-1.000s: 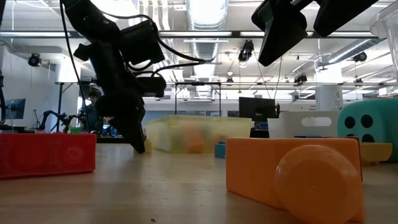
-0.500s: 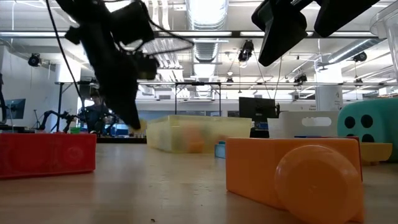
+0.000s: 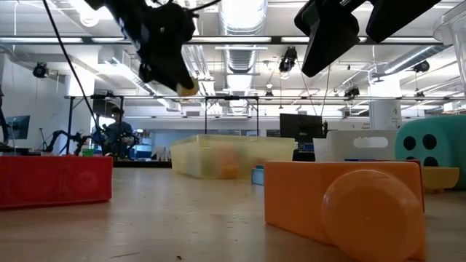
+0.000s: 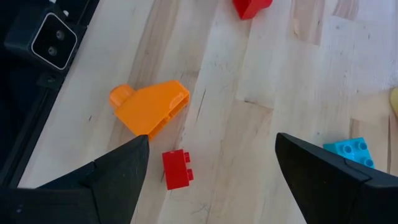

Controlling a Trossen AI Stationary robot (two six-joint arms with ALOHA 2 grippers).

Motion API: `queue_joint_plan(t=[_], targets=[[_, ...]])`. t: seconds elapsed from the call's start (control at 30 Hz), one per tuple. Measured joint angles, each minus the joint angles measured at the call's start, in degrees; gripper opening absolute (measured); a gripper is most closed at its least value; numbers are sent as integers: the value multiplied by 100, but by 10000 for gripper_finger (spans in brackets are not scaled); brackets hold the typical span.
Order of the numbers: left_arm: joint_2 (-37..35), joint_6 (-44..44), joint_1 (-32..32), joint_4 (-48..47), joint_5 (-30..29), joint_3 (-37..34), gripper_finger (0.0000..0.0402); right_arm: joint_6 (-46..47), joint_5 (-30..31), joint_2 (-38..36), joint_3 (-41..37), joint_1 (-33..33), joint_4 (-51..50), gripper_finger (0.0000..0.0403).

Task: Pick & Place Toys
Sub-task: Put the yellow game piece into the yellow bin

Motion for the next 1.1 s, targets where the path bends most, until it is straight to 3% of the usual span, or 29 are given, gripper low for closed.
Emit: queue_joint_plan(t=[0.2,0.63,1.1], targets=[[333,538,305,-555,-207,559,137,-1,8,0,0,-4,75,343],[1244,1263,1284,-596,3,592,137,137,7,0,0,-15,173,343],[1439,1511,2011,-445,276,787,137,236,7,0,0,-15,527,343]])
